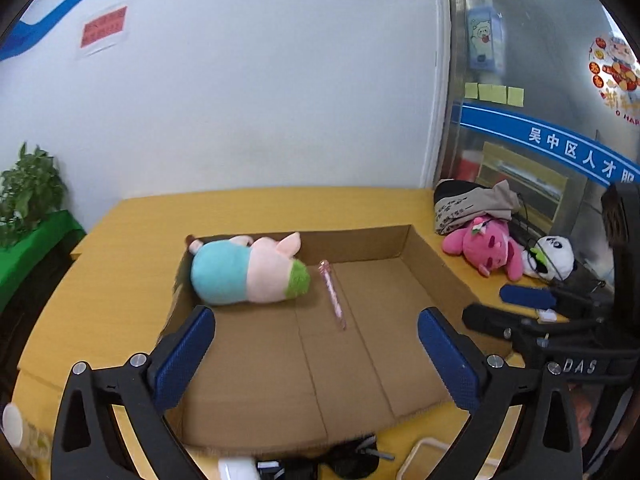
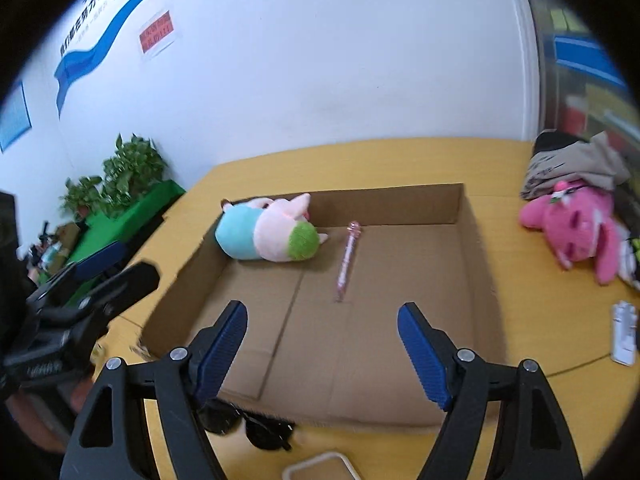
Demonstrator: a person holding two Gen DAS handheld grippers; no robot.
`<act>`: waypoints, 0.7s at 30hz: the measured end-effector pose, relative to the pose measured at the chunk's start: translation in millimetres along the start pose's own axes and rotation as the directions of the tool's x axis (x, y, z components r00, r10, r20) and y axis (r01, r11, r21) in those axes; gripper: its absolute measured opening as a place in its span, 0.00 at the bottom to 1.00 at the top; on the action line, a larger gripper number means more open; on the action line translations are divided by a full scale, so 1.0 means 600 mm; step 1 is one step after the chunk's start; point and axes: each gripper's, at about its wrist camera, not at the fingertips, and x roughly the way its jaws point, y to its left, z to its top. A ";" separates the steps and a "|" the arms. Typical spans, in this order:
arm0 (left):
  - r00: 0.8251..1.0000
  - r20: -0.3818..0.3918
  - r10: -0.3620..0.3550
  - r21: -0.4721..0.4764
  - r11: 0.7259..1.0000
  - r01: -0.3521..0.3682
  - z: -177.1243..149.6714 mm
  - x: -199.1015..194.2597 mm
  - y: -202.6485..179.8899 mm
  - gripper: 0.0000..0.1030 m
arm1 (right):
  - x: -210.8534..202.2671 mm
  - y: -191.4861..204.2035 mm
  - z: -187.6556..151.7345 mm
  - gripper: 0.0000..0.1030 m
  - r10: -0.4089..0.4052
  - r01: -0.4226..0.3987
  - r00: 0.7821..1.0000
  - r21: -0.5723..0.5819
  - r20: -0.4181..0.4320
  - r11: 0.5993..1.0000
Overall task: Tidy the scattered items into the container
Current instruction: 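Pull the right gripper back from the box toward the phone case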
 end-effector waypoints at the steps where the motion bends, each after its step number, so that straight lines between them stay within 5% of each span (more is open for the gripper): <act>1: 1.000 0.000 0.008 -0.006 1.000 -0.008 -0.012 -0.011 -0.005 1.00 | -0.005 0.004 -0.006 0.75 -0.014 0.014 1.000 -0.016 0.005 1.000; 21: 0.999 0.006 -0.049 0.029 0.998 0.049 -0.104 -0.145 -0.082 1.00 | -0.164 0.026 -0.107 0.75 -0.068 0.071 0.995 -0.048 0.074 0.996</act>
